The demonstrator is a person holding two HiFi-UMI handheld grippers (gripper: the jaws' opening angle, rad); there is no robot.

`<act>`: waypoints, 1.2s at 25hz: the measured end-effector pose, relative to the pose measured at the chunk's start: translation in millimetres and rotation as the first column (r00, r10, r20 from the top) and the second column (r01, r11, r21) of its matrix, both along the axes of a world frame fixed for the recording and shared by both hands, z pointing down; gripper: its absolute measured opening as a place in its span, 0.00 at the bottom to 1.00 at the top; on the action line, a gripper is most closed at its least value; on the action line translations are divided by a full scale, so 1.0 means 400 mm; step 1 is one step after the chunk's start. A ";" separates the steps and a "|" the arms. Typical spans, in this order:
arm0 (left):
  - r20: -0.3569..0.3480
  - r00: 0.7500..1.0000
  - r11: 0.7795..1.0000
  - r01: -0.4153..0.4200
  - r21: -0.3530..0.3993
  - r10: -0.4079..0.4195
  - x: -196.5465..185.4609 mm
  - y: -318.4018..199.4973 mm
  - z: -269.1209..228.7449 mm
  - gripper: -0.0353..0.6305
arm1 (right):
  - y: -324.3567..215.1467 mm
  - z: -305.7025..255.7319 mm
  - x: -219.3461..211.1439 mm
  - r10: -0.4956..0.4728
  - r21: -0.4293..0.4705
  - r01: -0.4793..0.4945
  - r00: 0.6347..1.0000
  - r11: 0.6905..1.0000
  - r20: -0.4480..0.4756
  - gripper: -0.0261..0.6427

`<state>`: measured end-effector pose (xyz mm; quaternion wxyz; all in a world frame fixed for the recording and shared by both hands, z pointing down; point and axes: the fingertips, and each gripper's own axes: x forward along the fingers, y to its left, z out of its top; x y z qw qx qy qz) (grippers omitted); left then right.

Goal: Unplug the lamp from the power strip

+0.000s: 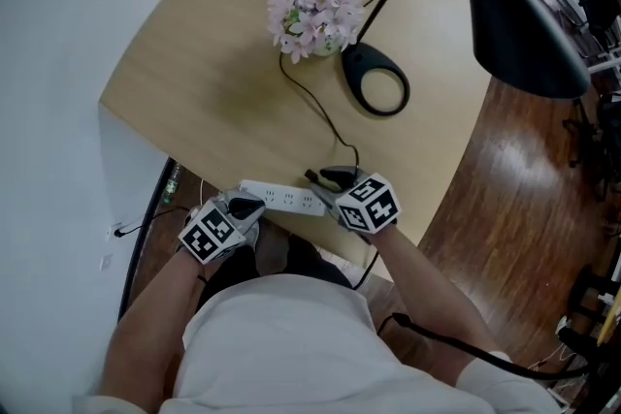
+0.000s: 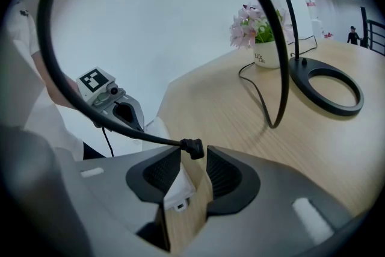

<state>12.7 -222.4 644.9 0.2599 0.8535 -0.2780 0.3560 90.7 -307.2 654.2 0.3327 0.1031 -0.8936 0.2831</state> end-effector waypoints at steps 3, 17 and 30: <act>-0.021 1.000 1.000 0.013 0.007 -0.013 0.011 0.000 -0.025 0.06 | 0.010 0.005 0.020 0.021 0.004 -0.021 1.000 1.000 -0.002 0.25; -0.104 0.993 0.995 -0.041 0.093 0.051 -0.047 0.099 -0.107 0.06 | 0.111 -0.030 0.186 0.319 0.071 -0.315 0.946 0.947 -0.059 0.25; -0.238 0.970 0.978 -0.005 0.207 0.055 -0.320 0.440 -0.262 0.06 | 0.576 -0.203 0.159 0.593 0.176 -0.586 0.805 0.791 0.013 0.25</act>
